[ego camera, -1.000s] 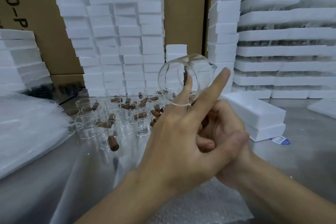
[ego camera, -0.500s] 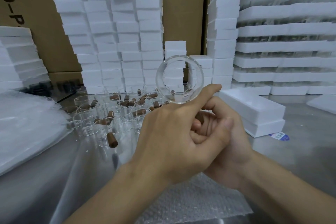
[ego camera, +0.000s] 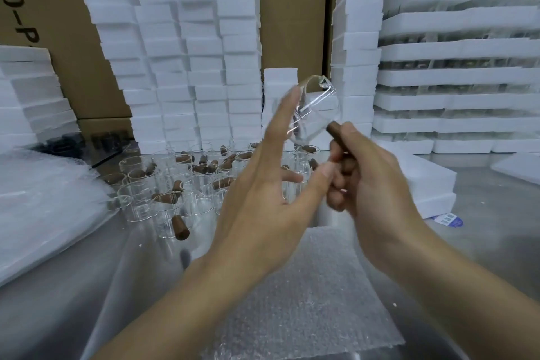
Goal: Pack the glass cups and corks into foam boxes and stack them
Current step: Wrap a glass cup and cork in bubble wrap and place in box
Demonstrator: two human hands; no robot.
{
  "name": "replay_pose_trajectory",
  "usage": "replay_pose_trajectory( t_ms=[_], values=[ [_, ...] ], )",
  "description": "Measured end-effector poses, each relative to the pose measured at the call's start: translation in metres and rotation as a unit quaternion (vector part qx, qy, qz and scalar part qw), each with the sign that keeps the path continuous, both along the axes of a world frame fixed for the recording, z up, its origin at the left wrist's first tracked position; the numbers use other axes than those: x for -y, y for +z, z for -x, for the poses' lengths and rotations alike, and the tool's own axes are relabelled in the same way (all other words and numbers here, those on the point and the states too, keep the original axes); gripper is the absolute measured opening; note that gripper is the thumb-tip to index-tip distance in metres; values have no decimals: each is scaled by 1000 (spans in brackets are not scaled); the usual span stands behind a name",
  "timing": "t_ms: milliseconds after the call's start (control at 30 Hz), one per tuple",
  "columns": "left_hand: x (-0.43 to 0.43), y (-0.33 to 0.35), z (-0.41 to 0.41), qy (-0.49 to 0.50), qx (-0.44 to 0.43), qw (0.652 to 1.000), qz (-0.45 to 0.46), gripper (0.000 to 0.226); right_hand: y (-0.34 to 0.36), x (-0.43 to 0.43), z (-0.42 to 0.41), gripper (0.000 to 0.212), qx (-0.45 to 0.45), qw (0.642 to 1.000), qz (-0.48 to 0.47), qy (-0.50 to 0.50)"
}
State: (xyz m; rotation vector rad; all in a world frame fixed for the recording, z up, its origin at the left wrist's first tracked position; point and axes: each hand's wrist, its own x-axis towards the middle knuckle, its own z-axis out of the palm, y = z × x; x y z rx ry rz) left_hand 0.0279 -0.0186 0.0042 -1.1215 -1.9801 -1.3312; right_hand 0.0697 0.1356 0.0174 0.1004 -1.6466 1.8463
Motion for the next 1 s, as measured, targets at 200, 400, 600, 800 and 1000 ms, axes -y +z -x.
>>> replay_pose_trajectory(
  t_ms=[200,400,600,800,1000],
  values=[
    [7,0,21,45,-18,999,-4,95,6,-15,-1,46,-37,987,-146,-59],
    [13,-1,32,156,-140,977,26,83,-2,-4,-6,49,-41,962,-256,-84],
    [16,7,30,154,-153,976,-32,74,-4,3,-9,44,-75,955,-272,-93],
    [16,10,27,78,-78,987,-113,72,-14,6,-7,52,-120,925,-323,-158],
    [13,14,23,-23,16,988,-152,66,-14,2,-7,69,-112,924,-342,-128]
  ],
)
